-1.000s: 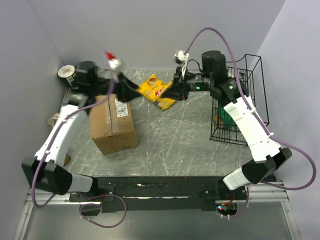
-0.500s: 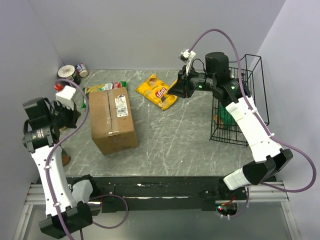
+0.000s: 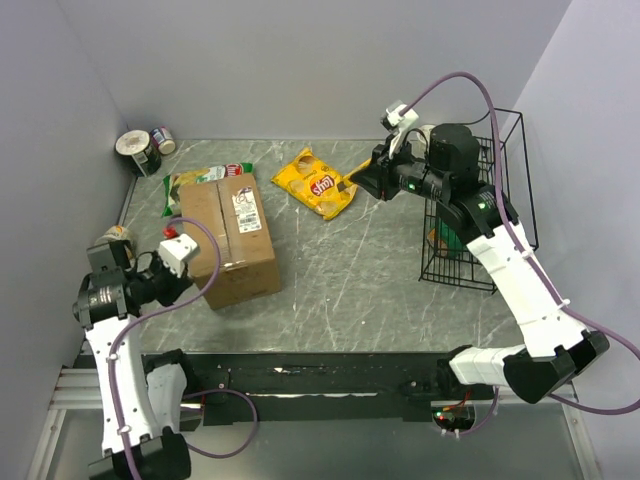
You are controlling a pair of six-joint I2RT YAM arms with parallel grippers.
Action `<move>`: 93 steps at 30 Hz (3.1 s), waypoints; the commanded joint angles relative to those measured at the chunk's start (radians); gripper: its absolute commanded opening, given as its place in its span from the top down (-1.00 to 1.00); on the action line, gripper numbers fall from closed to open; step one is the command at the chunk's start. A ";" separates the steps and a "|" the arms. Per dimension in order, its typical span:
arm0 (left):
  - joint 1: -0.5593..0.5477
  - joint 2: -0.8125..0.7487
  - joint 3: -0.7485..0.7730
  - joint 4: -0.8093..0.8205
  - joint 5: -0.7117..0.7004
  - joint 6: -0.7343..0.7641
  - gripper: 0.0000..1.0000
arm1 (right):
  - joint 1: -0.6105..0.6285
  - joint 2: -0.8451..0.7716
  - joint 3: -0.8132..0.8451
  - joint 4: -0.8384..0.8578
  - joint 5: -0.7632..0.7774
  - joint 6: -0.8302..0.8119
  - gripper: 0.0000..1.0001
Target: Unpack the express box
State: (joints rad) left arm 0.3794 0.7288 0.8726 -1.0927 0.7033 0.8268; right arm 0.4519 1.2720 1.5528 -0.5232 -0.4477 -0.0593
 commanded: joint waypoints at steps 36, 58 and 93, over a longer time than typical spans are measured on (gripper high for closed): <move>-0.071 0.690 0.388 0.647 0.119 -0.695 -0.86 | 0.005 0.093 0.070 0.020 -0.074 -0.050 1.00; -0.309 0.646 0.083 0.703 0.093 -0.857 -0.43 | 0.158 0.154 0.104 0.112 0.010 -0.194 1.00; -0.310 0.463 -0.101 0.789 -0.016 -1.166 -0.26 | 0.505 0.520 0.205 0.431 0.446 -0.111 1.00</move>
State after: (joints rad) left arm 0.0769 1.1927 0.8230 -0.1944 0.7307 -0.3138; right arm 0.9493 1.7916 1.7824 -0.2131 -0.0257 -0.1719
